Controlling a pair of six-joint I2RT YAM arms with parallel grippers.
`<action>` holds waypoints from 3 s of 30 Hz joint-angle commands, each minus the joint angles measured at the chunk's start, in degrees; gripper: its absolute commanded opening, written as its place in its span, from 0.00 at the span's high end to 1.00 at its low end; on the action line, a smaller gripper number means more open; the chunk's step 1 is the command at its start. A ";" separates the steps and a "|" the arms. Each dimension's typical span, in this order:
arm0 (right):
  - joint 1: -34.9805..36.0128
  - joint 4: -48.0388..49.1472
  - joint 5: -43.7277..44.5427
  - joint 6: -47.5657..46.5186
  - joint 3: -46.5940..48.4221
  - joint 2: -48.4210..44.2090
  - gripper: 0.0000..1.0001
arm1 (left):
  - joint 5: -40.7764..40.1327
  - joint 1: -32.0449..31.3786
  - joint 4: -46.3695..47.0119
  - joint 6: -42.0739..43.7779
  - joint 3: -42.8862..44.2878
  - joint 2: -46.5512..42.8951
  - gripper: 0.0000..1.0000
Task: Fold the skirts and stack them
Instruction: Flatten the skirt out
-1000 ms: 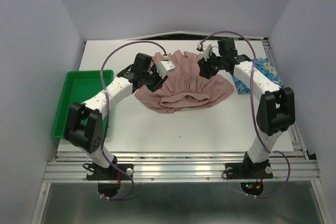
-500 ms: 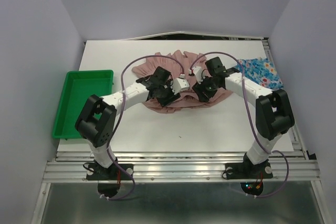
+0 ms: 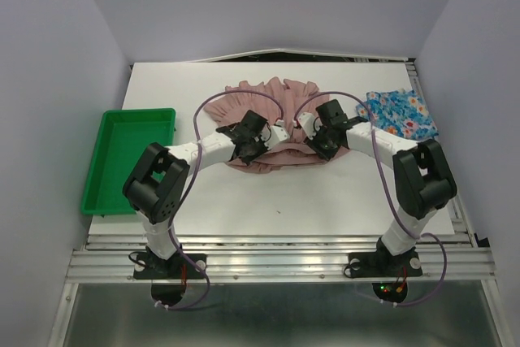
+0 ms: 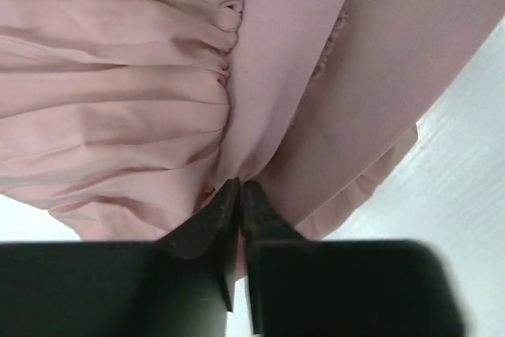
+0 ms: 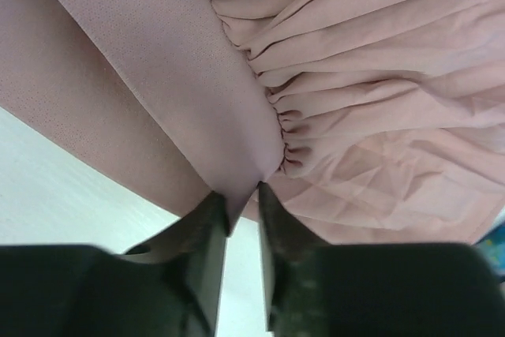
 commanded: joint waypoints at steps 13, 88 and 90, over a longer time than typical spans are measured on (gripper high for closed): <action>0.25 15.64 2.43 -1.00 -7.49 -20.75 0.99 | -1.85 4.97 13.23 2.39 -12.15 -25.75 1.00; 0.25 8.44 0.60 2.68 24.29 21.23 0.58 | 12.13 -15.75 -0.11 0.84 -20.21 -17.19 0.99; 0.25 9.15 -1.69 2.59 27.62 21.33 0.50 | 12.30 -18.05 -0.10 -1.02 -17.30 -16.40 0.94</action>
